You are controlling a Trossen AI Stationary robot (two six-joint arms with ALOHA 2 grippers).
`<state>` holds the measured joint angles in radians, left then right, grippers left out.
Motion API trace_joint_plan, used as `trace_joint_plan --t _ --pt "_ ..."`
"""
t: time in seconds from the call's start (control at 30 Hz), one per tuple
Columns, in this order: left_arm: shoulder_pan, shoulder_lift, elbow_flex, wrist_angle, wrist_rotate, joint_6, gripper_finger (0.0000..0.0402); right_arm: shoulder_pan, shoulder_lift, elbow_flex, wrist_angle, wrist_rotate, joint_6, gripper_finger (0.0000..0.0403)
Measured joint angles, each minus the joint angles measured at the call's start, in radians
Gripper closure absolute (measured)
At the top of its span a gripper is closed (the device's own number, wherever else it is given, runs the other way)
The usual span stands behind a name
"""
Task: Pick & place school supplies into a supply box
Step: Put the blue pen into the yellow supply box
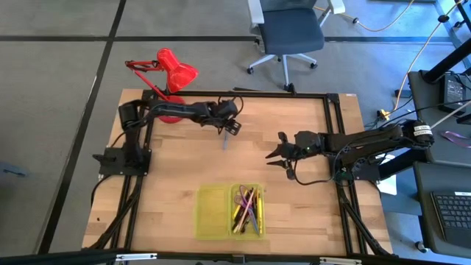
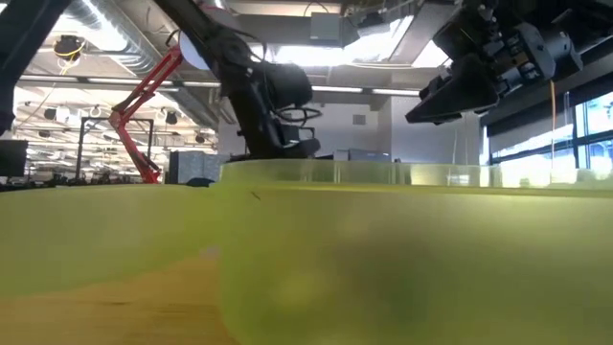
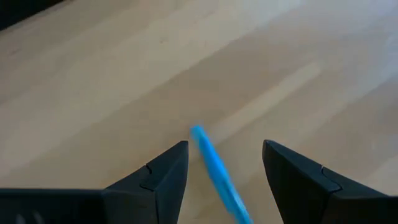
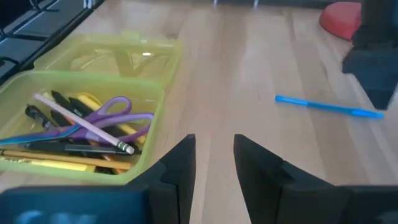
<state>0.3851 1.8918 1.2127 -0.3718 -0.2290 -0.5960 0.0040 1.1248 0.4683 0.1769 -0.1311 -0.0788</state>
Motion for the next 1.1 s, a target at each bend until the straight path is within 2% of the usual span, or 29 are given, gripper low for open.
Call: trace_joint_plan --t 0.73,0.87,1.1 --pt "0.001 0.125 0.017 -0.087 0.0 -0.046 0.0205 0.0 0.0 0.0 -0.024 0.0 -0.008 0.0289" --pt "-0.001 0.127 0.017 -0.093 0.0 -0.03 0.0225 0.0 0.0 0.0 -0.025 0.0 -0.008 0.0289" --pt "-0.008 0.129 0.016 -0.091 0.008 0.002 0.0287 0.0 0.0 0.0 -0.031 0.0 -0.008 0.0289"
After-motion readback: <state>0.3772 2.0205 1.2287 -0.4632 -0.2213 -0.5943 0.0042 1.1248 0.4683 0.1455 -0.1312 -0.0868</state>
